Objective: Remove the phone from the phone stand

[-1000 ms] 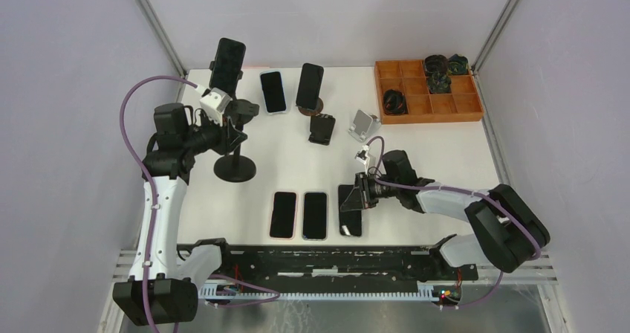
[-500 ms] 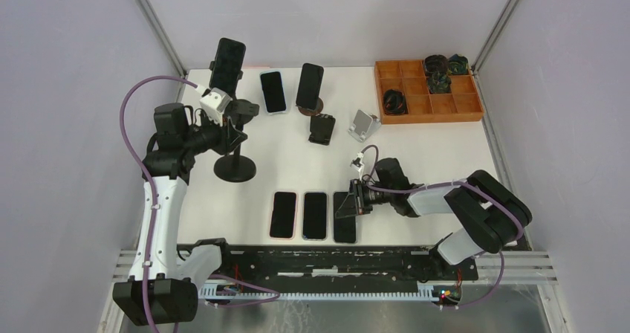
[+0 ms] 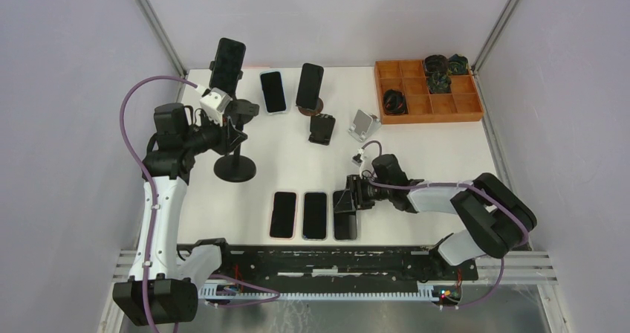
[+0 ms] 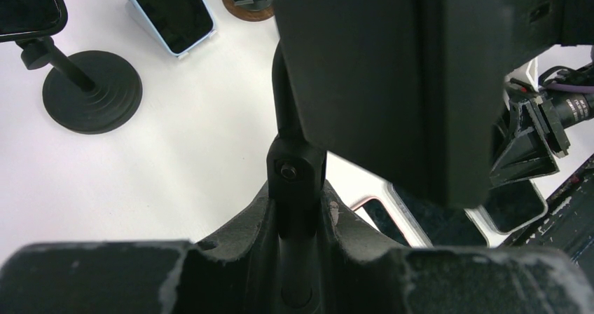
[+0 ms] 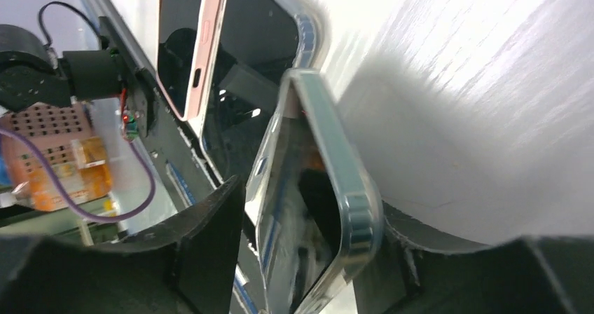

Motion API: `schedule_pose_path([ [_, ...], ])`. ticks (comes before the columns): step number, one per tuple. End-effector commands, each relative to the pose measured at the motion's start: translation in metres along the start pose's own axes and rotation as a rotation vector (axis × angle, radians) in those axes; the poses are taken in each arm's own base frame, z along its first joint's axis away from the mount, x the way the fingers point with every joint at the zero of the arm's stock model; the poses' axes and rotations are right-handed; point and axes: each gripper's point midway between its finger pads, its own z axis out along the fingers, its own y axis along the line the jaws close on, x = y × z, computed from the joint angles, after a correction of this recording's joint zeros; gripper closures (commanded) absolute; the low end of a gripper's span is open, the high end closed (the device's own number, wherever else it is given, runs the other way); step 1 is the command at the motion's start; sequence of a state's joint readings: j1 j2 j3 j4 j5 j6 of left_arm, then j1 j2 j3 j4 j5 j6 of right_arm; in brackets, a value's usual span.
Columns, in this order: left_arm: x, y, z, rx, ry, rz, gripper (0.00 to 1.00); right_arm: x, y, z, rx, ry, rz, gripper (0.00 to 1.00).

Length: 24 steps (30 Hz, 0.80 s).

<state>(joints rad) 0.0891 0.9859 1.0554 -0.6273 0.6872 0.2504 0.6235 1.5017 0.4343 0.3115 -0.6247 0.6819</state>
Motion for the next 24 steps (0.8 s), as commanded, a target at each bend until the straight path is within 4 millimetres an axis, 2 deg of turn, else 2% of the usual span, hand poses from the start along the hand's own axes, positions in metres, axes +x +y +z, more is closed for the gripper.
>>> schedule_pose_path([
  [1, -0.032, -0.008, -0.009, 0.015, -0.094, 0.045, 0.98, -0.022, -0.021, -0.006, 0.162, -0.077, -0.068, 0.39],
  [5, -0.034, -0.008, -0.01, 0.016, -0.097, 0.047, 0.98, -0.027, -0.027, -0.014, 0.229, -0.102, -0.085, 0.33],
  [11, -0.036, -0.008, -0.009, 0.019, -0.098, 0.044, 0.98, -0.027, -0.038, -0.03, 0.314, -0.169, -0.065, 0.33],
  [13, -0.035, -0.008, -0.009, 0.02, -0.098, 0.042, 0.98, -0.022, -0.042, -0.033, 0.323, -0.186, -0.052, 0.35],
  [18, -0.036, -0.008, -0.01, 0.018, -0.099, 0.044, 0.98, -0.01, -0.049, -0.035, 0.331, -0.196, -0.021, 0.51],
  [24, -0.04, -0.01, -0.012, 0.017, -0.11, 0.047, 0.98, -0.013, -0.038, -0.049, 0.361, -0.219, -0.078, 0.52],
])
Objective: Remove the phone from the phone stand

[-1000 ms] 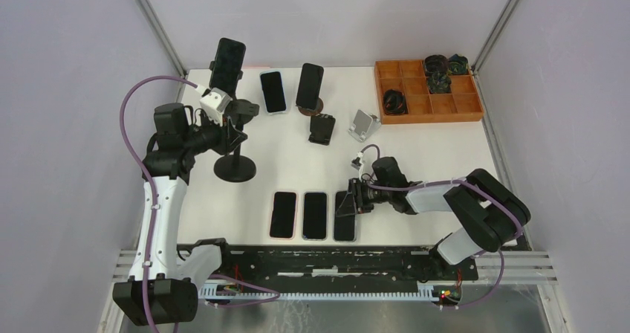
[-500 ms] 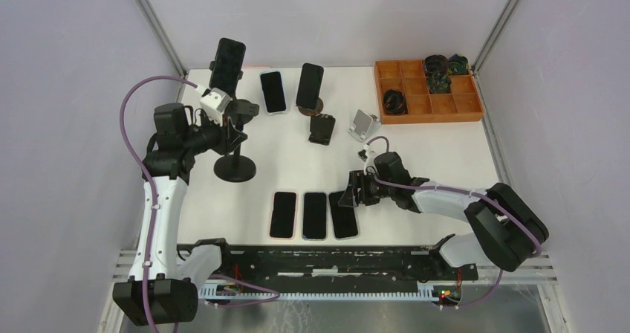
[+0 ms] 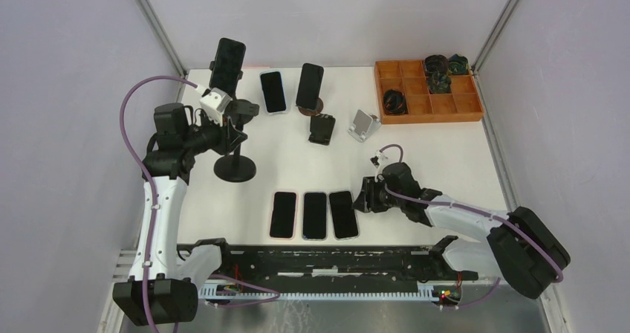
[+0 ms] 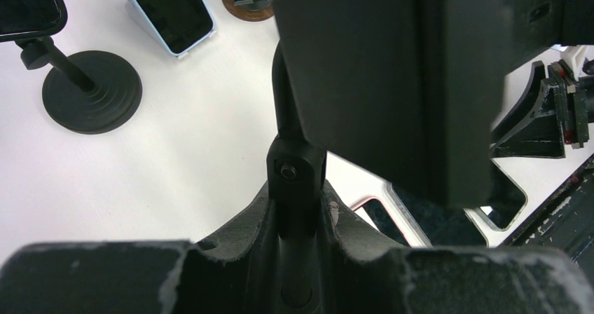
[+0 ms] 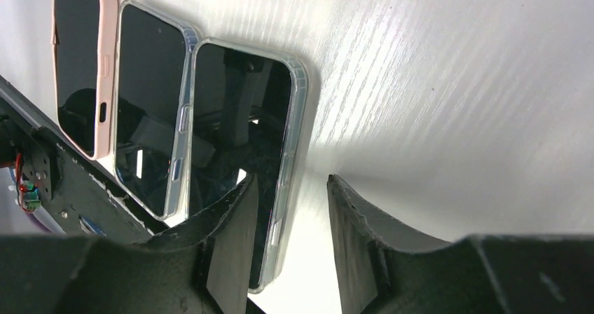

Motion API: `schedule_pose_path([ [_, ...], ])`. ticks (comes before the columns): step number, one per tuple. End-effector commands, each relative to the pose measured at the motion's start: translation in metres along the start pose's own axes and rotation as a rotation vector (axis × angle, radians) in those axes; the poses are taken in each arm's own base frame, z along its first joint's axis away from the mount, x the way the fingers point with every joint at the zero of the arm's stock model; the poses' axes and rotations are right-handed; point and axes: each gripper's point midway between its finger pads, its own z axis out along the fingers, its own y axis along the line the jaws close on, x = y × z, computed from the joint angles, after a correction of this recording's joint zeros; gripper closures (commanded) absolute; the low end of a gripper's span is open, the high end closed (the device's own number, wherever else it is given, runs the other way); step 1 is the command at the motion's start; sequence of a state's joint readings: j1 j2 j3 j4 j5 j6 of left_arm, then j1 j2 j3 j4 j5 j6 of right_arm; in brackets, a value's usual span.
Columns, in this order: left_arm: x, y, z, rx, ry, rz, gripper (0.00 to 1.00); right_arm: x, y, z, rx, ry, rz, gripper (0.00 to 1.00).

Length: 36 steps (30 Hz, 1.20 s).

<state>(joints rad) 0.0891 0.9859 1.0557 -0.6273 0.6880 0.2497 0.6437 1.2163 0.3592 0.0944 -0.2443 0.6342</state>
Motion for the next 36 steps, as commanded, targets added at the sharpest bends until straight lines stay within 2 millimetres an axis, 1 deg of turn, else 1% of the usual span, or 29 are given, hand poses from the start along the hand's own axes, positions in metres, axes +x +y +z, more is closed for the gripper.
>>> schedule_pose_path([
  [1, -0.04, -0.01, -0.013, 0.017, -0.111, 0.051, 0.98, 0.003, -0.006, -0.015, 0.06, -0.006, -0.025, 0.51],
  [2, -0.04, -0.011, -0.013, 0.018, -0.112, 0.052, 0.98, 0.007, -0.007, -0.017, 0.058, 0.0, -0.03, 0.5],
  [5, -0.038, -0.01, -0.011, 0.025, -0.106, 0.041, 0.98, 0.029, -0.011, -0.021, 0.046, 0.026, -0.017, 0.61],
  [7, -0.038, -0.01, -0.01, 0.028, -0.104, 0.036, 0.98, 0.043, -0.011, -0.021, 0.021, 0.039, -0.006, 0.62],
  [8, -0.039, -0.01, -0.01, 0.029, -0.104, 0.035, 0.98, 0.051, -0.011, -0.02, 0.017, 0.058, -0.001, 0.6],
  [10, -0.04, -0.01, -0.01, 0.027, -0.105, 0.032, 0.98, 0.052, -0.005, -0.019, -0.007, 0.049, -0.011, 0.58],
  [13, -0.042, -0.01, -0.011, 0.025, -0.111, 0.039, 0.98, 0.048, 0.005, -0.017, -0.032, 0.044, -0.039, 0.59],
  [18, -0.045, -0.012, -0.011, 0.037, -0.114, 0.032, 0.98, 0.051, 0.023, -0.014, -0.065, 0.081, -0.086, 0.6],
  [19, -0.046, -0.012, -0.011, 0.041, -0.115, 0.03, 0.98, 0.049, 0.023, -0.016, -0.052, 0.077, -0.095, 0.6],
  [21, -0.049, -0.014, -0.011, 0.051, -0.12, 0.028, 0.98, 0.036, 0.027, -0.022, -0.042, 0.041, -0.102, 0.59],
  [22, -0.049, -0.015, -0.011, 0.057, -0.12, 0.025, 0.98, 0.026, 0.034, -0.025, -0.052, 0.009, -0.108, 0.59],
  [23, -0.049, -0.016, -0.011, 0.064, -0.12, 0.022, 0.98, 0.011, 0.046, -0.031, -0.077, -0.032, -0.114, 0.59],
  [24, -0.049, -0.017, -0.011, 0.069, -0.12, 0.018, 0.98, -0.005, 0.056, -0.037, -0.083, -0.07, -0.13, 0.56],
  [25, -0.049, -0.02, -0.011, 0.081, -0.122, 0.019, 0.98, -0.032, 0.071, -0.048, -0.084, -0.133, -0.162, 0.5],
  [26, -0.049, -0.022, -0.011, 0.094, -0.123, 0.015, 0.98, -0.056, 0.084, -0.059, -0.083, -0.186, -0.191, 0.42],
  [27, -0.049, -0.026, -0.012, 0.116, -0.127, 0.014, 0.98, -0.086, 0.103, -0.073, -0.092, -0.258, -0.225, 0.33],
  [28, -0.049, -0.032, -0.012, 0.142, -0.131, 0.014, 0.98, -0.112, 0.123, -0.086, -0.119, -0.316, -0.253, 0.28],
  [29, -0.049, -0.037, -0.013, 0.166, -0.135, 0.014, 0.98, -0.132, 0.143, -0.095, -0.157, -0.354, -0.29, 0.22],
  [30, -0.049, -0.042, -0.015, 0.191, -0.14, 0.011, 0.98, -0.154, 0.167, -0.108, -0.209, -0.403, -0.325, 0.18],
  [32, -0.048, -0.054, -0.019, 0.247, -0.14, 0.007, 0.98, -0.184, 0.205, -0.118, -0.3, -0.459, -0.383, 0.13],
  [33, -0.047, -0.061, -0.022, 0.285, -0.139, 0.003, 0.98, -0.196, 0.222, -0.119, -0.34, -0.478, -0.404, 0.12],
  [34, -0.046, -0.07, -0.025, 0.325, -0.139, 0.007, 0.98, -0.209, 0.24, -0.124, -0.391, -0.502, -0.426, 0.11],
  [36, -0.044, -0.087, -0.033, 0.409, -0.143, 0.012, 0.98, -0.225, 0.27, -0.123, -0.484, -0.517, -0.453, 0.1],
])
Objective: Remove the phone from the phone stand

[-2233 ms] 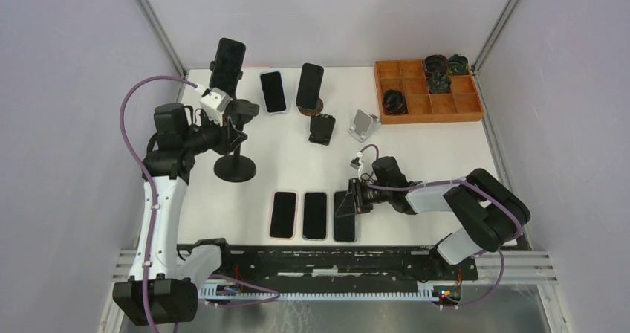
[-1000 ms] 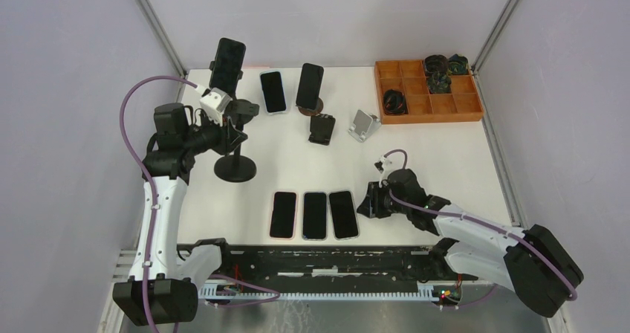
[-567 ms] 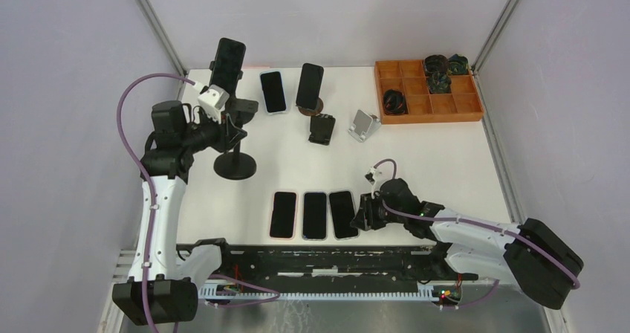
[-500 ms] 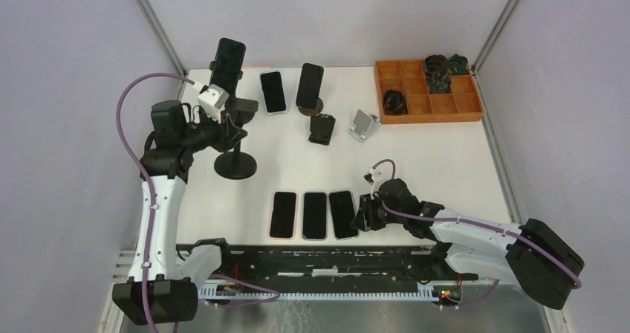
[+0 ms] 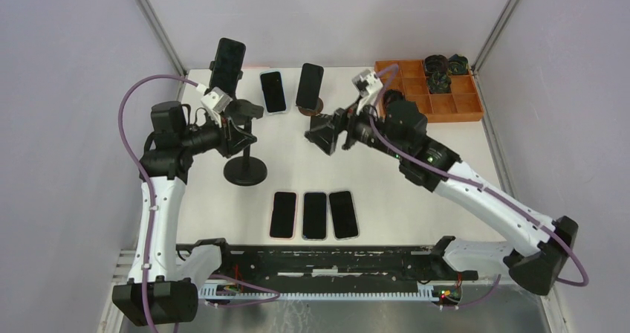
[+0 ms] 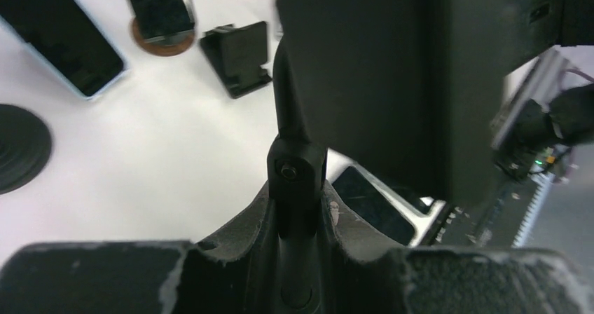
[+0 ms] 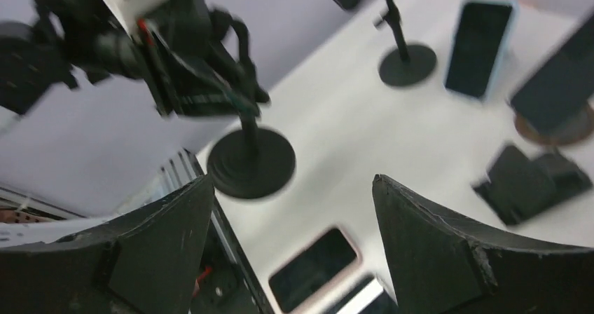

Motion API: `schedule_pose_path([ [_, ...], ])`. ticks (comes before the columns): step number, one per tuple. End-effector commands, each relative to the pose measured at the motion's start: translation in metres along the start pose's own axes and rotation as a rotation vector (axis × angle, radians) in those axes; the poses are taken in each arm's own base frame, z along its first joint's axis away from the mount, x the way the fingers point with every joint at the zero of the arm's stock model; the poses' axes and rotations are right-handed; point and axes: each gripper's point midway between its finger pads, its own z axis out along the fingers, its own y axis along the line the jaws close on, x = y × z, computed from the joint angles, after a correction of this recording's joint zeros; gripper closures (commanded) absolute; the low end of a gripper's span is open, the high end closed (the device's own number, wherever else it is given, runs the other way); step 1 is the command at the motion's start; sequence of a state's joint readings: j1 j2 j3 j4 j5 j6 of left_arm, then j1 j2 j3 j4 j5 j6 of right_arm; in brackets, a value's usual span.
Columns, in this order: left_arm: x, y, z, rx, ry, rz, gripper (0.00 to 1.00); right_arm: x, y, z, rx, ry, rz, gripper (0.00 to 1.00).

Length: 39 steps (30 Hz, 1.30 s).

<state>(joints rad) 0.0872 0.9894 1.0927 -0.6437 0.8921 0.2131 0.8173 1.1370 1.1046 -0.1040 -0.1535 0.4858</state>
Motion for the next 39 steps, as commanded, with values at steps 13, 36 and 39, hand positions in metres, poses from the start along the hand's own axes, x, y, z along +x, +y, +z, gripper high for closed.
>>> schedule_pose_path([
  [13, -0.036, -0.084, -0.03, 0.312, -0.11, 0.055, 0.98, -0.039, 0.102, 0.083, -0.497, -0.123, 0.006, 0.08],
  [36, -0.036, -0.087, -0.033, 0.322, -0.1, 0.075, 0.66, -0.06, 0.104, 0.12, -0.516, -0.153, 0.043, 0.92],
  [39, -0.036, -0.082, -0.032, 0.289, -0.092, 0.06, 0.02, -0.082, 0.084, 0.113, -0.489, -0.192, 0.028, 0.96],
])
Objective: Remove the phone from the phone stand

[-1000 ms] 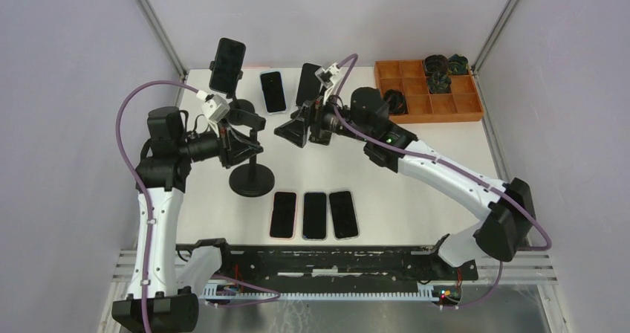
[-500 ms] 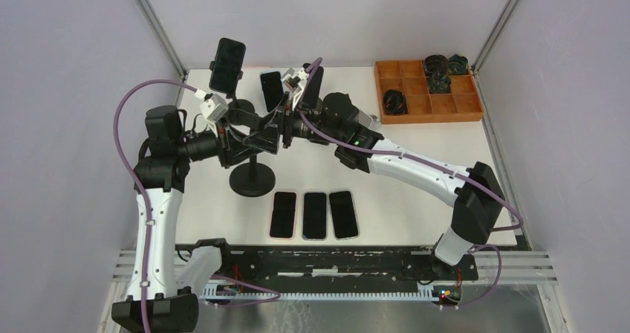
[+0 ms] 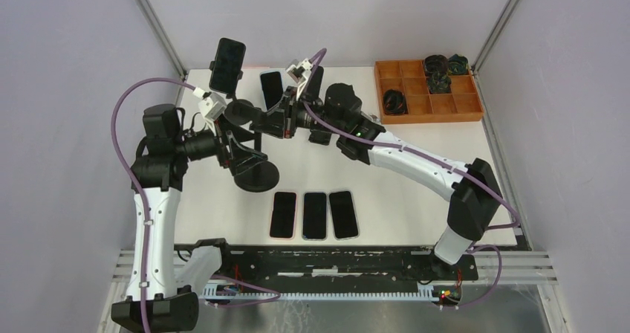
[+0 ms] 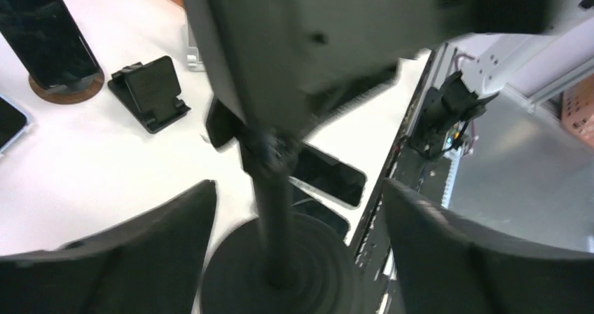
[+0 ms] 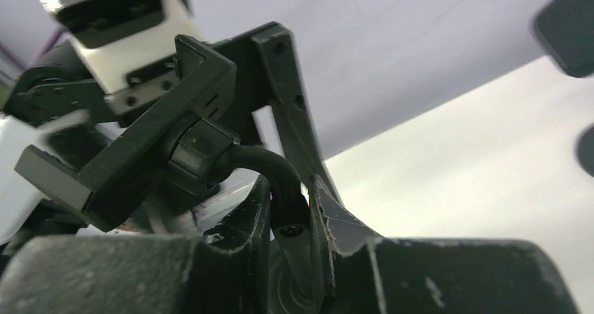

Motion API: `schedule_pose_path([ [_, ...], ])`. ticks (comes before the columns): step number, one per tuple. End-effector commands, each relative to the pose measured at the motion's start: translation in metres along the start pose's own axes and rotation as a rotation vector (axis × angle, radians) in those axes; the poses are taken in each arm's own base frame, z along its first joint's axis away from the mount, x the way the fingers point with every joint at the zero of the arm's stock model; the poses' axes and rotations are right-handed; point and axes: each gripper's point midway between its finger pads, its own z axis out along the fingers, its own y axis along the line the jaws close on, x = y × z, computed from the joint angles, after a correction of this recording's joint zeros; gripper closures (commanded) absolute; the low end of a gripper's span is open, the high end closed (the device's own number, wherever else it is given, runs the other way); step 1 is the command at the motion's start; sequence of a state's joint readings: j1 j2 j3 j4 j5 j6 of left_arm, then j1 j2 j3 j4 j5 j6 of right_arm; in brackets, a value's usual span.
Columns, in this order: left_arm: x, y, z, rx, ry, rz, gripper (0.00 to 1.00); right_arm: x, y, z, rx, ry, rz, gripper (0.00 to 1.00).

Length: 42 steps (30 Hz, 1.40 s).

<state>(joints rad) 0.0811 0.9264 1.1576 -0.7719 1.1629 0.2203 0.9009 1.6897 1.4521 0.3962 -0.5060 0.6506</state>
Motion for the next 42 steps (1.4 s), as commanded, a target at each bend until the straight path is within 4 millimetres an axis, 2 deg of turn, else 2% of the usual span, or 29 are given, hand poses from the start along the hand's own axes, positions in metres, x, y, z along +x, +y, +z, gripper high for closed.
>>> schedule_pose_path([
  [1, -0.018, -0.008, -0.004, -0.001, -0.025, 0.051, 0.0, -0.078, -0.012, -0.025, 0.033, -0.159, -0.09, 0.97],
  [4, -0.02, 0.002, -0.005, -0.066, -0.017, 0.036, 0.0, -0.11, -0.036, -0.049, 0.108, -0.194, -0.151, 0.99],
  [6, -0.021, 0.011, -0.006, -0.115, -0.01, 0.015, 0.0, -0.134, -0.061, -0.068, 0.206, -0.212, -0.214, 1.0],
  [11, -0.02, 0.043, -0.007, -0.249, 0.035, -0.067, 0.0, -0.186, -0.136, -0.123, 0.588, -0.225, -0.454, 1.0],
  [16, -0.009, 0.073, -0.004, -0.316, 0.114, -0.147, 0.0, -0.206, -0.196, -0.167, 0.846, -0.246, -0.57, 1.0],
  [19, -0.008, 0.082, -0.004, -0.339, 0.129, -0.154, 0.0, -0.209, -0.226, -0.19, 0.984, -0.282, -0.625, 1.0],
  [22, -0.01, 0.086, -0.003, -0.343, 0.132, -0.152, 0.0, -0.205, -0.255, -0.202, 1.043, -0.319, -0.651, 1.0],
  [26, -0.008, 0.09, -0.002, -0.339, 0.144, -0.141, 0.0, -0.2, -0.298, -0.207, 1.087, -0.335, -0.642, 1.0],
  [29, -0.001, 0.095, 0.0, -0.334, 0.164, -0.134, 0.0, -0.195, -0.323, -0.211, 1.105, -0.354, -0.648, 1.0],
  [35, 0.015, 0.103, 0.005, -0.309, 0.21, -0.144, 0.0, -0.171, -0.374, -0.212, 1.101, -0.362, -0.6, 1.0],
  [42, 0.015, 0.103, 0.007, -0.282, 0.21, -0.136, 0.0, -0.144, -0.406, -0.206, 1.047, -0.367, -0.552, 1.0],
])
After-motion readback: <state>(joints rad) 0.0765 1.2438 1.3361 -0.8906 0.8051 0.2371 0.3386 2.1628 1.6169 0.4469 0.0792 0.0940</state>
